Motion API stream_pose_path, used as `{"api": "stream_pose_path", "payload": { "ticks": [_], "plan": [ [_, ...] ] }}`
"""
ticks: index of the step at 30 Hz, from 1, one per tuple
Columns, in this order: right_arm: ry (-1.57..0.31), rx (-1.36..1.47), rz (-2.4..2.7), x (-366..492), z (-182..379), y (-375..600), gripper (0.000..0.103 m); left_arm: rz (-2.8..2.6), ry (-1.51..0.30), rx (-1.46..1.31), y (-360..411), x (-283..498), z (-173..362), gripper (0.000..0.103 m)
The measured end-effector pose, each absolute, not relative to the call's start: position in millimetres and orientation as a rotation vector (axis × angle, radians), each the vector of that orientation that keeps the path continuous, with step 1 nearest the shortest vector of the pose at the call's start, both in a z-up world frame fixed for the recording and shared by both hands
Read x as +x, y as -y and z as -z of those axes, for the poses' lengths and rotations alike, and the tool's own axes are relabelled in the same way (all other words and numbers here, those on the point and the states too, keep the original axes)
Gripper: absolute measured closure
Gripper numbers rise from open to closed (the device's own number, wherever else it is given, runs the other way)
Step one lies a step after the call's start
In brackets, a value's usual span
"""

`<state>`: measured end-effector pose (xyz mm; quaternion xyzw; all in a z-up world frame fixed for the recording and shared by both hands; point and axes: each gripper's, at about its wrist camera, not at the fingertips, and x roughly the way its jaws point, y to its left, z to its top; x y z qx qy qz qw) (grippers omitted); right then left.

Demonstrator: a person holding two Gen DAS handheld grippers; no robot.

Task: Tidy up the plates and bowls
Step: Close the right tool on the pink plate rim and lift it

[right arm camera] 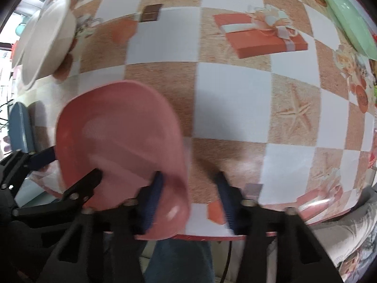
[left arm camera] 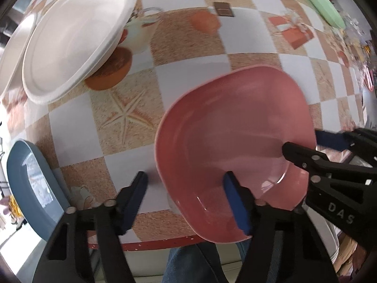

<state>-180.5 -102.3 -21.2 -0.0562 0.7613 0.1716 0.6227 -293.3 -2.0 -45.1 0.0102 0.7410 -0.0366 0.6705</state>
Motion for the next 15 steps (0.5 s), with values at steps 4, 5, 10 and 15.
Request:
{"api": "stream_pose_path", "payload": {
  "ticks": [4, 5, 10, 15],
  "plan": [
    [-1.785, -0.111, -0.389, -188, 22, 89, 0.079, 0.096, -1.664, 0.012, 3, -295, 40, 0.060],
    [-1.795, -0.100, -0.399, -189, 22, 85, 0.079, 0.088, -1.666, 0.003, -2, -297, 40, 0.060],
    [-1.833, -0.078, -0.446, -198, 21, 48, 0.079, 0.027, -1.657, 0.003, -35, -311, 42, 0.061],
    [-1.827, -0.080, -0.474, -202, 18, 7, 0.078, -0.040, -1.635, -0.010, -76, -322, 41, 0.061]
  ]
}}
